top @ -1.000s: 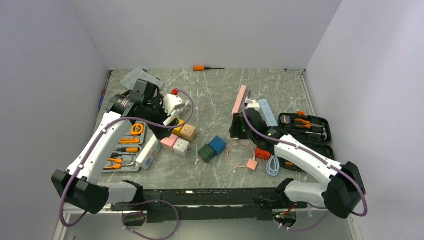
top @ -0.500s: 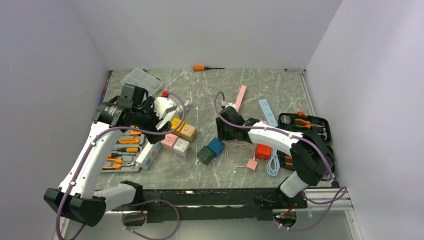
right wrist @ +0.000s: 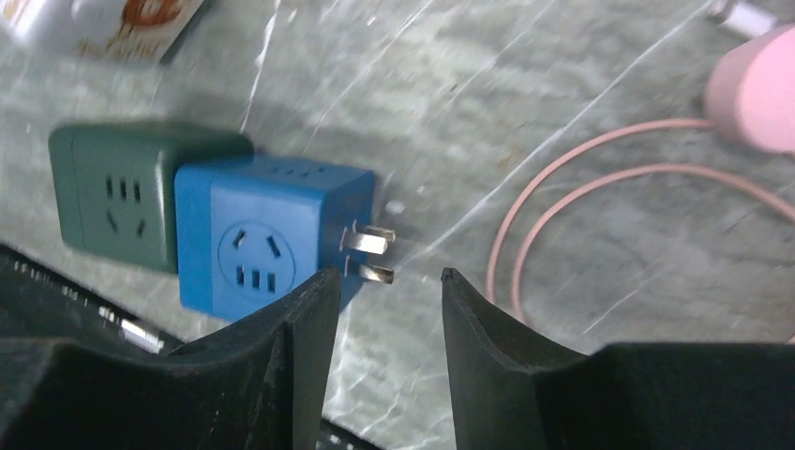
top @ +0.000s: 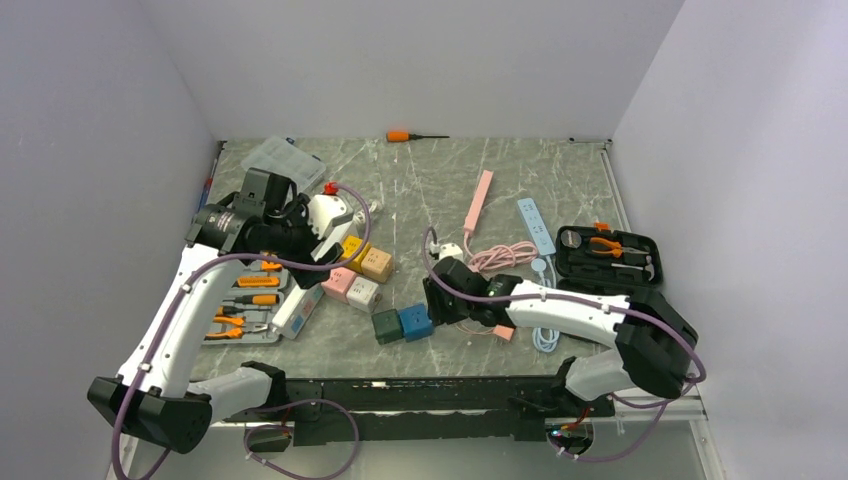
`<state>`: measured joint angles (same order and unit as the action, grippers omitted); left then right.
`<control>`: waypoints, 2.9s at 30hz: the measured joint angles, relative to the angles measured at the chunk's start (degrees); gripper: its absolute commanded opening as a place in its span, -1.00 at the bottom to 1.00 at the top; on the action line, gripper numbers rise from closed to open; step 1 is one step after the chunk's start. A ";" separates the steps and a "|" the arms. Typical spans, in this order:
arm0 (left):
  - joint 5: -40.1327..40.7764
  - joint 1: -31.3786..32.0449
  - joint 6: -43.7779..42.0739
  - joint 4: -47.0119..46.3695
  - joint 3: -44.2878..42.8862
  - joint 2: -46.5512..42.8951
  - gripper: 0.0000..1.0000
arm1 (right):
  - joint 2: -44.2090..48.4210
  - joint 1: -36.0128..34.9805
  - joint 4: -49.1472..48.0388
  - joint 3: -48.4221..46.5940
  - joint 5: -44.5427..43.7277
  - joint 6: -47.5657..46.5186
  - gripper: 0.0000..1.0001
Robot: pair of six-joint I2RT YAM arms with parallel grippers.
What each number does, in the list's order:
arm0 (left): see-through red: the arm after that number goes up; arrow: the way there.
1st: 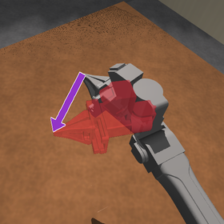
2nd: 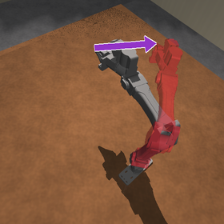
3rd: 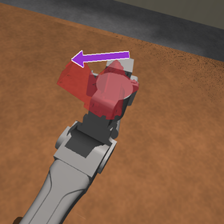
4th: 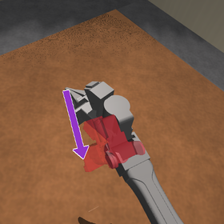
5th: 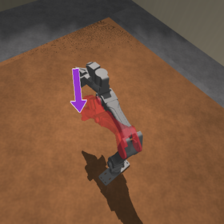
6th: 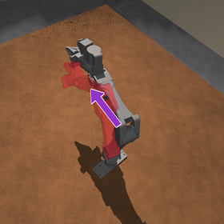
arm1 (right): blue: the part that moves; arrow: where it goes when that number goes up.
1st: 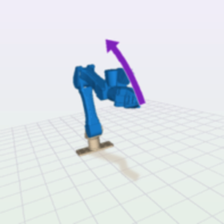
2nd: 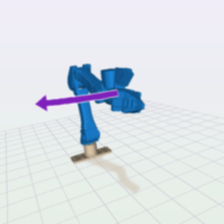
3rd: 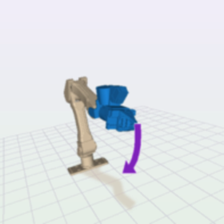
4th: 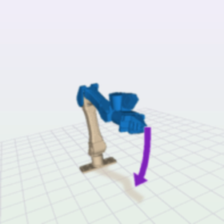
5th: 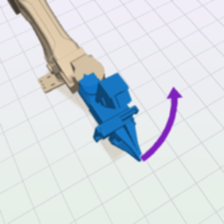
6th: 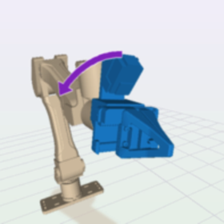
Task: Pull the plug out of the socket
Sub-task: Move the plug to the corner of the board, then remove the plug from the socket.
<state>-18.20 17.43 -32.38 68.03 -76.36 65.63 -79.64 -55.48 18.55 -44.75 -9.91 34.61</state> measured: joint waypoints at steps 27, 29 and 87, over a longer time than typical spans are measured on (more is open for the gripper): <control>-5.99 -0.85 -6.01 3.48 7.54 -7.93 0.99 | 0.92 -5.03 -20.83 5.18 19.37 -34.56 1.00; -5.99 -0.87 -6.01 3.74 7.54 -7.93 0.99 | 0.42 -5.03 -21.49 5.16 21.57 -36.41 1.00; -16.70 -1.03 -17.84 0.00 13.31 -16.13 0.99 | -11.39 -10.91 -25.86 4.96 13.29 -39.43 -1.00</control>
<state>-34.89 16.40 -50.22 68.03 -63.05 49.50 -91.02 -66.39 -7.31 -39.79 3.38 -4.82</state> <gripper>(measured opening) 0.994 0.633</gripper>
